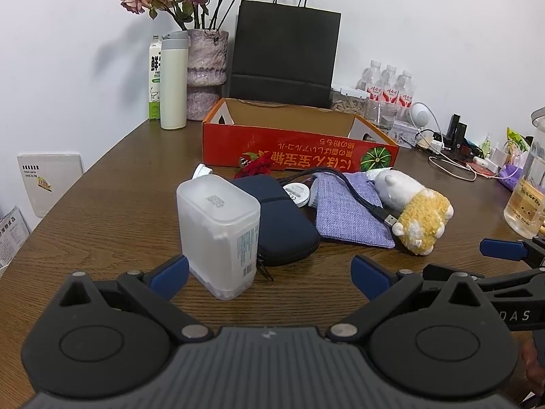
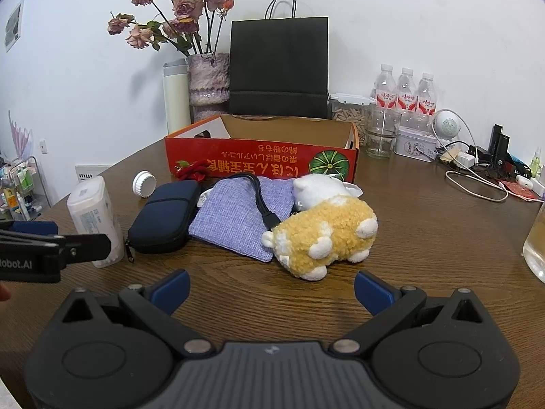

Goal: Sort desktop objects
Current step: 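Move the right tool toward the yellow plush sheep while the left tool approaches the white plastic container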

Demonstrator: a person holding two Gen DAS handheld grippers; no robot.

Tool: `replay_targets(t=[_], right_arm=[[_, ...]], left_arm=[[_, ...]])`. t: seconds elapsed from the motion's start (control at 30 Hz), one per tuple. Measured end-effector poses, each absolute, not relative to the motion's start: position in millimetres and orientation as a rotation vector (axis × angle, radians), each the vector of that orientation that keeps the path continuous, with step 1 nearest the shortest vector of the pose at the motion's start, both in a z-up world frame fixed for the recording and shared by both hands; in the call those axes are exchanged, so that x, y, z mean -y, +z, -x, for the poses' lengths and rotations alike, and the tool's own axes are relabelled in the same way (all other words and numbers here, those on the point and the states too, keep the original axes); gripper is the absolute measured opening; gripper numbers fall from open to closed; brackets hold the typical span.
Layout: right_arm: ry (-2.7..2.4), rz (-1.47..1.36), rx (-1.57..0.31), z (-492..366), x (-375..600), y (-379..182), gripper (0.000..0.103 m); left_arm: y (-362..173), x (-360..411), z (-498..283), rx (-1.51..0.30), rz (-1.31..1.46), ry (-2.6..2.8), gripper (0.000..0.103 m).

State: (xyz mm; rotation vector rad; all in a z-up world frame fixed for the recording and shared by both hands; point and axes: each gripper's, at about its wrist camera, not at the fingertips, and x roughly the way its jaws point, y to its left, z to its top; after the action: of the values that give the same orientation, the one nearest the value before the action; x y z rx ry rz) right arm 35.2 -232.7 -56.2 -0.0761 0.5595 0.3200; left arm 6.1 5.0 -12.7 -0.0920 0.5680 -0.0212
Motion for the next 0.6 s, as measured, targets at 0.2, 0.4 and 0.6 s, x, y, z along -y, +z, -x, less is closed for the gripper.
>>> replay_targets(t=[0.2,0.4,0.6], right_arm=[[0.320,0.074,-0.564,-35.7,233.8,-57.8,0.103],[0.317,0.070,-0.575,-38.7,234.8,-60.1,0.103],[0.313,0.067,-0.584,-41.6,235.4,-61.9,0.103]], left_arm=[[-13.7,-5.1,-8.0,-0.573,0.093,-0.019,0.103],[-15.7,-5.2,-10.2,-0.578,0.096,-0.012,0.103],[-18.3,-6.5,-13.0,-0.588,0.102,-0.003,0.103]])
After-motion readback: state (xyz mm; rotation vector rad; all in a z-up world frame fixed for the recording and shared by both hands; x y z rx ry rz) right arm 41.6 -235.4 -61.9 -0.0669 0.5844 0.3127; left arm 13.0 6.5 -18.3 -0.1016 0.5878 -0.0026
